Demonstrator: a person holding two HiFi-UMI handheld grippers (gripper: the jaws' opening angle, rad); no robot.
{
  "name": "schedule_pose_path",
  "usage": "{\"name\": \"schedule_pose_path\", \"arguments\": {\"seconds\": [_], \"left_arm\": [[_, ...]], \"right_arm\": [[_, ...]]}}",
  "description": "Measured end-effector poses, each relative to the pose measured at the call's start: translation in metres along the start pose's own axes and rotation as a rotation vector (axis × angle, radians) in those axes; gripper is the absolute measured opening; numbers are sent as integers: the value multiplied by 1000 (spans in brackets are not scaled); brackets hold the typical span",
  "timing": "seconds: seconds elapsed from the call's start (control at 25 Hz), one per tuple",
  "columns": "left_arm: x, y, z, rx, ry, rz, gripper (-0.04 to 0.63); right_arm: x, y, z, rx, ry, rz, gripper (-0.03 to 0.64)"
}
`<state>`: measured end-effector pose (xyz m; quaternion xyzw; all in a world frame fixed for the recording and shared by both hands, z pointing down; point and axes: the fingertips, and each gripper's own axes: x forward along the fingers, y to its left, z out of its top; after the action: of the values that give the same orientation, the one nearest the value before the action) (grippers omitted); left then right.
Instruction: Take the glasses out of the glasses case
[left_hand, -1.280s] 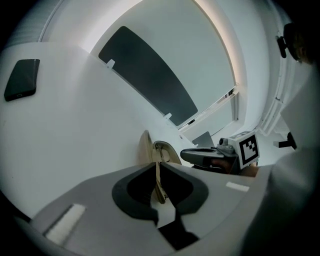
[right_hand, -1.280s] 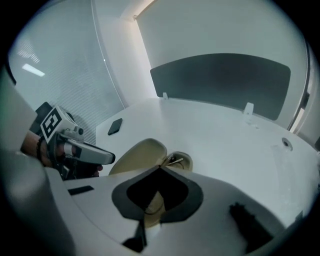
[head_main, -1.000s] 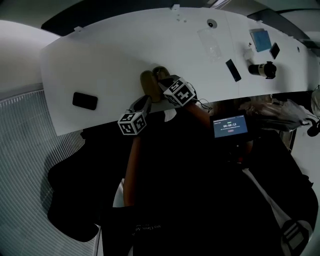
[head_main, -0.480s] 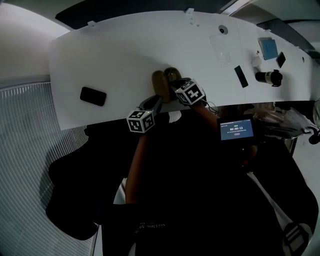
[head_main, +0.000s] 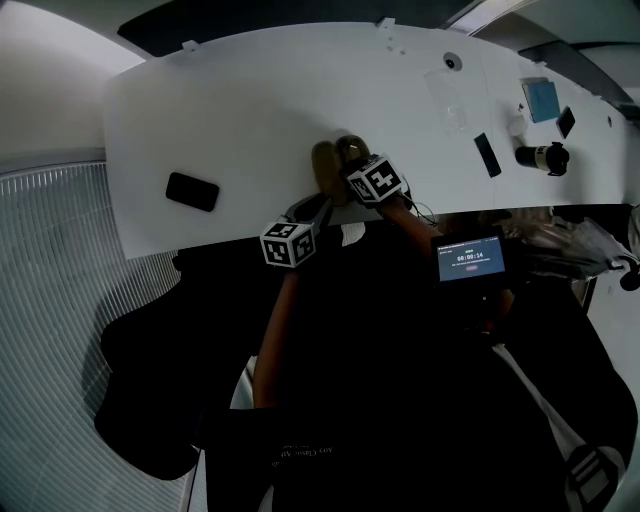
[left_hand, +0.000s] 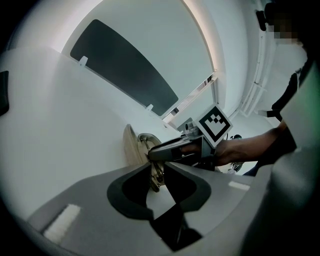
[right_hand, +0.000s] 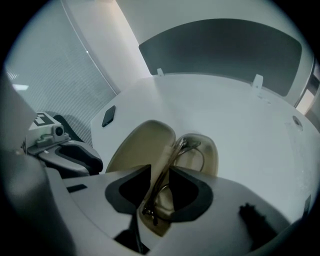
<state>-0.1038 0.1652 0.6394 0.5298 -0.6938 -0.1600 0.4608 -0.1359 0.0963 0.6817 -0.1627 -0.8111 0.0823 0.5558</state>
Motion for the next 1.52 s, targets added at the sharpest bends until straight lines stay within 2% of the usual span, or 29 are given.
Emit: {"name": "schedule_pose_path", "arguments": {"seconds": [0.4,0.84,0.96,1.08,1.16,1.36,1.52], "left_arm": [[9,17,2,-8,40,56,83],[7,24,-6,-15,72,64,94],[8,24,-6,-13,74,65,94],[9,23,-6,3,83,61,98],[8,25,-8,14,87,57,106],[6,16,7,-14,57,76,107],[-9,-6,50,-39,-44,77,109]], "right_arm": [[5,-6,-3,28,21,-1,118],[13,-9,-9,55,33,22,116],[13,-6,-9,51,26,46,85],[14,-6,-10,90,11,76,60],[12,-7,-10,123,-15,101,23],[-16,-11,-2,207,-97,233,21],[-51,-8,12,286,-199,389,20]]}}
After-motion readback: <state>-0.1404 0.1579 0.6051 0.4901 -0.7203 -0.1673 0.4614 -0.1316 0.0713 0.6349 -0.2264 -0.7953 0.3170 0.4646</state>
